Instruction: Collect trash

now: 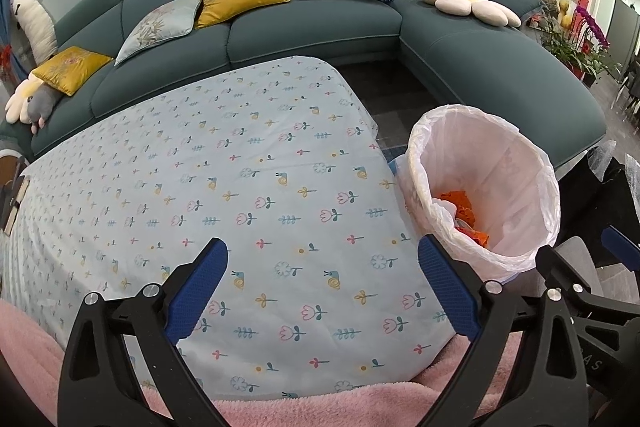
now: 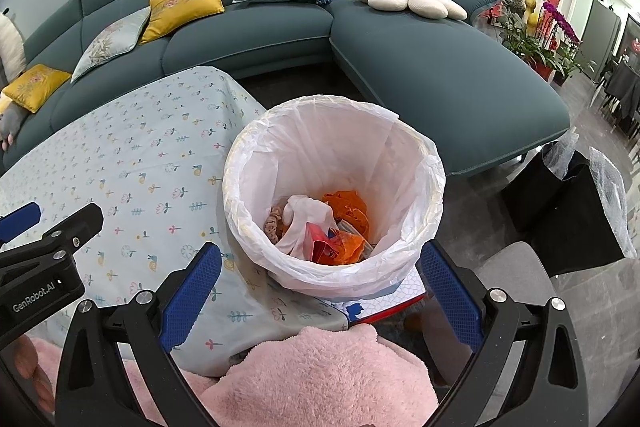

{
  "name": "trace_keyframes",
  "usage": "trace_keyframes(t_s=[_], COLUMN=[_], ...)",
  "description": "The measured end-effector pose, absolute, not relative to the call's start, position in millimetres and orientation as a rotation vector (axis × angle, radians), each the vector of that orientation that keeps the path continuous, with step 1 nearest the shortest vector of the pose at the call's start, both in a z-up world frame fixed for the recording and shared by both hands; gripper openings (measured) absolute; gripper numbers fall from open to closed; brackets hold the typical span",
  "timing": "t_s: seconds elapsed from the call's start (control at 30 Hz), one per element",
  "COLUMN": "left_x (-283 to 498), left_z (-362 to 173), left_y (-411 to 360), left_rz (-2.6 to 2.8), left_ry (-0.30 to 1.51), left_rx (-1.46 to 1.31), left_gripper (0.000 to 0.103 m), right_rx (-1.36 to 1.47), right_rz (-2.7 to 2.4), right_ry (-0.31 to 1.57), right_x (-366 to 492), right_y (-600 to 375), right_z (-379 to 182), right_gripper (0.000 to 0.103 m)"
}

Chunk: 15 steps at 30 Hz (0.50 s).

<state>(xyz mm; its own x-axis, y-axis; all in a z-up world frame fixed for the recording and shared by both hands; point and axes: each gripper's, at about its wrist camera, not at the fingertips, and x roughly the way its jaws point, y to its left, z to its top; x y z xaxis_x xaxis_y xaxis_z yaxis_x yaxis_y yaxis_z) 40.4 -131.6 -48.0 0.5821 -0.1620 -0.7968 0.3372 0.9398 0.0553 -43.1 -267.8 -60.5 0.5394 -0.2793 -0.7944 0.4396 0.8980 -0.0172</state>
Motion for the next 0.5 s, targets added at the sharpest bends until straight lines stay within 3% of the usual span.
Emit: trace_keyframes(t_s=[0.5], left_x=[40.1], left_z=[-49.1], left_y=[-131.0], left_rz=[-0.297], left_ry=[0.906], left_rx=[0.213], left_gripper=[0.091], right_rx=[0.195], right_rz=[-0.432], right_ry=[0.908], right_x=[-43.1], right_y=[-267.2], right_z=[-60.9], right_gripper=[0.096])
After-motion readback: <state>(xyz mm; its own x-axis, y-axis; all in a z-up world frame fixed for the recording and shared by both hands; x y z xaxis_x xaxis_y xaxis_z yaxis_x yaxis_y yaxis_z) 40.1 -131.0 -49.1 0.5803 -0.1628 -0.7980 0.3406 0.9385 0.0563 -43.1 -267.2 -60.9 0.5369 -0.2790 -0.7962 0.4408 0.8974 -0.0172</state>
